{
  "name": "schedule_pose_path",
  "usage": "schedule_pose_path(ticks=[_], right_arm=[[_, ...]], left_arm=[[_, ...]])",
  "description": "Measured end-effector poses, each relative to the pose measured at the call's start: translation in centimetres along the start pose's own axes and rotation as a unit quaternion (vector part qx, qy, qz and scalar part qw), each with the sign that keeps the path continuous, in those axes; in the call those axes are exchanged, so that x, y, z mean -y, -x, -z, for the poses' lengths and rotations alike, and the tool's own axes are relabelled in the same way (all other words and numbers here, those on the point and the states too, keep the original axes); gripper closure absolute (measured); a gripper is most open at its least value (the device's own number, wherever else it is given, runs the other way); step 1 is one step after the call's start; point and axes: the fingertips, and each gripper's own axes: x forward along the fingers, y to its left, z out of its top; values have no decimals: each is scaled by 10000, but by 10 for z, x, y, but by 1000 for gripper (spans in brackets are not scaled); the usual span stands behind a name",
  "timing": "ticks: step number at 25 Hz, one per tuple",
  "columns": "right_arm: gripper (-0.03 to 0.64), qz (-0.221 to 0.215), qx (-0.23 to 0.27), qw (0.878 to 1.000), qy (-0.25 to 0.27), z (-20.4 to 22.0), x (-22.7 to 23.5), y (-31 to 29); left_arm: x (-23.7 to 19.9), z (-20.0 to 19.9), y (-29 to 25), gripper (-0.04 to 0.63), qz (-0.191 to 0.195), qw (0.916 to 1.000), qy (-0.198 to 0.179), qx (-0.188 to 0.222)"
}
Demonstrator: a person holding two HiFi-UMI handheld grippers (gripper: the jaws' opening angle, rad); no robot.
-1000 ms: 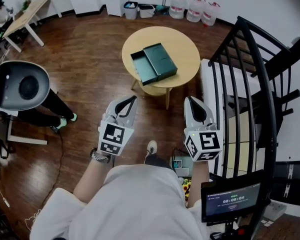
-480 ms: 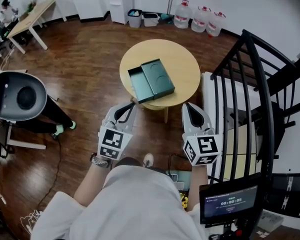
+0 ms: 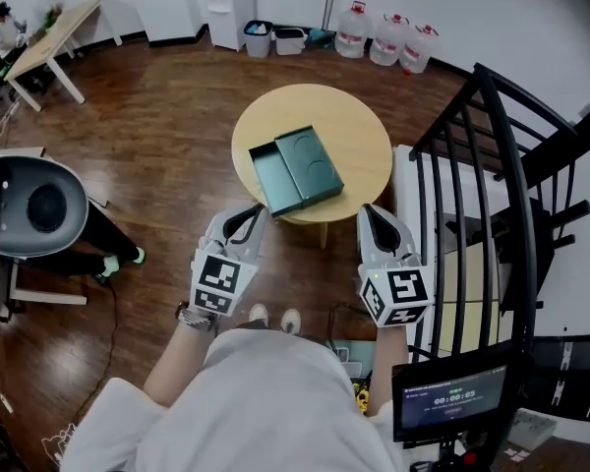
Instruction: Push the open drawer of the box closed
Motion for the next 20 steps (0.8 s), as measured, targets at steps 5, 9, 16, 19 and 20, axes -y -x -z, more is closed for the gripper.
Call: schedule_pose_path(ticks=[5, 9, 16, 19, 20], right_arm=[[614, 56, -205, 9995, 220, 1, -10, -15], [590, 47, -305, 9994, 162, 7, -25, -29], [548, 96, -593, 9982, 82, 19, -35, -48], [525, 1, -697, 9975, 69, 22, -34, -61], [525, -19, -727, 9973, 68, 23, -32, -65]], left_arm=[[-17, 3, -2, 588, 139, 9999, -75, 32], [-34, 20, -1, 586, 298, 9996, 5, 29], [-54, 40, 1, 540, 411, 9991, 87, -74], [-61, 49, -2, 526, 465, 9987, 176, -94], [-62, 52, -5, 520, 504, 9984, 218, -111]])
